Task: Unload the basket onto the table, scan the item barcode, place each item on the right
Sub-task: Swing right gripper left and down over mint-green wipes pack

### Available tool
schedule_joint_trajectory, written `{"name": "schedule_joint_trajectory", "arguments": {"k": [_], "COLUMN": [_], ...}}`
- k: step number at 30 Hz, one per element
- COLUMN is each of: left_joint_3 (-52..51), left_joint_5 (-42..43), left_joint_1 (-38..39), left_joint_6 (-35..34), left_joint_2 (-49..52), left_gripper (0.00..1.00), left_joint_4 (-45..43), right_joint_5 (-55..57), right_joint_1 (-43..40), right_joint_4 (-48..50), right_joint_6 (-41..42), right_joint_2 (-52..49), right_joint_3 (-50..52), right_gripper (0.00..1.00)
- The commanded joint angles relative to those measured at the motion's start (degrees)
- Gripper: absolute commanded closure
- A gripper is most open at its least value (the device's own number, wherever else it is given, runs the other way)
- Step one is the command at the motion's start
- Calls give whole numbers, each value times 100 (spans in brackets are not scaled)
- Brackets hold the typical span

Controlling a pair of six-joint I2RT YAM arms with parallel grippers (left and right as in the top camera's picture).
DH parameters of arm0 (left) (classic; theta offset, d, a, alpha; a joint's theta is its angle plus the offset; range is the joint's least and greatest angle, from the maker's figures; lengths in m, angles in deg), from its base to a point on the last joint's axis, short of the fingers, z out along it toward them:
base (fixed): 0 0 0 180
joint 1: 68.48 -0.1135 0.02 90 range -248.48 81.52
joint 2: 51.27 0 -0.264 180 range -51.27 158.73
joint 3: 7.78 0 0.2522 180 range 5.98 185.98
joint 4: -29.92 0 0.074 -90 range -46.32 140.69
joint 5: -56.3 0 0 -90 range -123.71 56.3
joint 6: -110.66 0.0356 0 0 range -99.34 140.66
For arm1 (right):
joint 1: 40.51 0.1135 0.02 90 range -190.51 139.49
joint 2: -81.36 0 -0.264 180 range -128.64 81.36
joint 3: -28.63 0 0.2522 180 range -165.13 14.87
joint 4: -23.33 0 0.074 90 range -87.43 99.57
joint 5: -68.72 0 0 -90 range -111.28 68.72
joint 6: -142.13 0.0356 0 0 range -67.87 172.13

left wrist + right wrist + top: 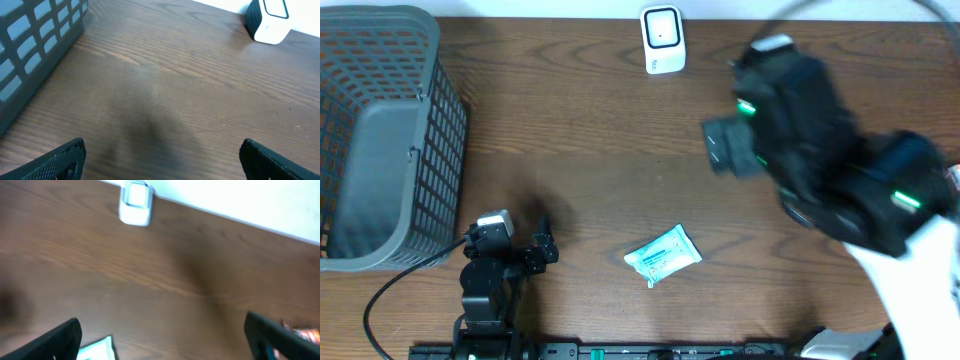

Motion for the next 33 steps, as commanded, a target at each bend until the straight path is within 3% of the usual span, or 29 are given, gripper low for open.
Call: {"name": "schedule_joint_trajectory", "arguments": {"k": [1,5,10,13,20,28,33], "left_joint_3": [-144,-144,-144,-144,-144,-144,-144], "left_joint_5": [-70,-70,-70,-70,-70,-70,-70], "left_joint_1": [-24,-24,-24,-24,-24,-24,-24], "left_joint_6": [-52,-52,-52,-52,-55,-55,-55], "left_joint_2": [0,0,0,0,0,0,0], "left_gripper": [3,2,2,2,2,2,2], "left_joint_4": [42,42,42,42,42,42,42], "right_joint_5": [732,-129,-2787,-3713,-2651,-3130,-2564], "right_joint_1": [-173,-407,-542,-426,258,723,1464], "right_joint_4": [1615,3010,3314,3272,3311,3687,3674], "right_joint_6": [-560,-590,-378,-378,-118,289,267], "right_joint_2": [-188,-188,-203,-210,-240,-240,-240], "right_joint_3": [1552,2892,3764,4127,4948,5388,5390], "right_gripper": [1,1,1,1,1,1,1]}}
